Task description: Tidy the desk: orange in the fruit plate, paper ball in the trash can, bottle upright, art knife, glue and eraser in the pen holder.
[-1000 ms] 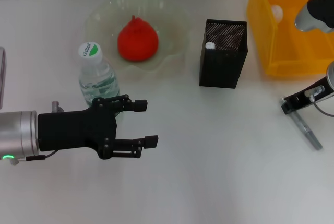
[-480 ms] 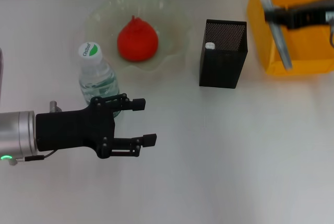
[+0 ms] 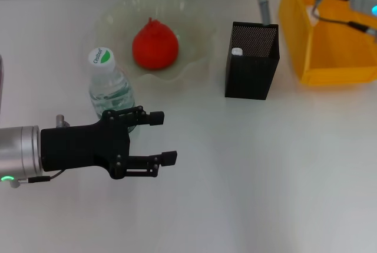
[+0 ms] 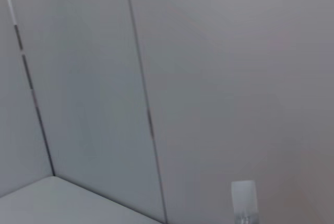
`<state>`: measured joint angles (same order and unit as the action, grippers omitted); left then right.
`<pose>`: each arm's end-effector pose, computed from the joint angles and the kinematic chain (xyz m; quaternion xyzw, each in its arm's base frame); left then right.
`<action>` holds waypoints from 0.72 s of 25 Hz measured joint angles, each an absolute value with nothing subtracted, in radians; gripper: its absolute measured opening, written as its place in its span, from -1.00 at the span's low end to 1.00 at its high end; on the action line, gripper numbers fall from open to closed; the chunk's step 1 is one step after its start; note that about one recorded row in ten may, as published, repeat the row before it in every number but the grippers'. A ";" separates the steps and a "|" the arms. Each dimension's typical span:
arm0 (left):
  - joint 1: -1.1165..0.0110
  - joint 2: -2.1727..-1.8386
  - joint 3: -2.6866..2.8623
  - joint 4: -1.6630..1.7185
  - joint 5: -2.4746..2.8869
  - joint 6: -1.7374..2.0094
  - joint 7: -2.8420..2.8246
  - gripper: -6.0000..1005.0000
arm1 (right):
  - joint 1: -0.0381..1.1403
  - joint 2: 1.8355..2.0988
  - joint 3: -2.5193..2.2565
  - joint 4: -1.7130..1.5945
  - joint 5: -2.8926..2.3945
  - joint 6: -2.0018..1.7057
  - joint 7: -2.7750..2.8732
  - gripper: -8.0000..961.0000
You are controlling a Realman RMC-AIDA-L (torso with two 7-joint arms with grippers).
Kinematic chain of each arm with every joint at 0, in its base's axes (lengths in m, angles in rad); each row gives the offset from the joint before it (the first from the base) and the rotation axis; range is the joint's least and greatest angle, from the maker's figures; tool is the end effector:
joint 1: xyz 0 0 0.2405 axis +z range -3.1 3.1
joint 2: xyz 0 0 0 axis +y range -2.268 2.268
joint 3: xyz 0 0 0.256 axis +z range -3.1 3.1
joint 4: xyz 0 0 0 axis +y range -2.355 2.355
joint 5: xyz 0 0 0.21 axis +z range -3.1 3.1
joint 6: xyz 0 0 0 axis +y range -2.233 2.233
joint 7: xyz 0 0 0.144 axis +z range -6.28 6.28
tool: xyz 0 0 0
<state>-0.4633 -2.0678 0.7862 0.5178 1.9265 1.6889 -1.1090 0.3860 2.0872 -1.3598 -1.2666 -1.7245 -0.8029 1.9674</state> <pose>-0.2690 0.2816 -0.0242 -0.9482 -0.1349 -0.2807 0.0623 0.1601 0.3954 0.0267 -0.8743 0.2406 0.2592 0.3326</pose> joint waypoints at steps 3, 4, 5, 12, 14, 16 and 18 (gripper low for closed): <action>-0.463 -2.068 0.785 0.516 1.925 1.688 -1.110 0.68 | 0.415 2.084 -1.387 -1.180 -1.627 -0.783 1.859 -0.66; -0.463 -2.068 0.785 0.516 1.924 1.688 -1.111 0.68 | 0.416 2.084 -1.386 -1.171 -1.619 -0.783 1.856 -0.65; -0.463 -2.067 0.785 0.515 1.920 1.688 -1.112 0.68 | 0.416 2.085 -1.383 -1.167 -1.614 -0.783 1.855 -0.65; -0.456 -2.065 0.782 0.515 1.890 1.697 -1.112 0.68 | 0.382 2.085 -1.379 -1.186 -1.609 -0.807 1.856 -0.62; -0.455 -2.065 0.782 0.515 1.883 1.699 -1.113 0.68 | 0.373 2.085 -1.377 -1.194 -1.606 -0.816 1.856 -0.61; -0.450 -2.065 0.782 0.515 1.868 1.702 -1.113 0.68 | 0.353 2.085 -1.376 -1.210 -1.588 -0.825 1.856 -0.40; -0.440 -2.064 0.782 0.510 1.838 1.708 -1.113 0.68 | 0.332 2.085 -1.369 -1.231 -1.558 -0.856 1.845 -0.19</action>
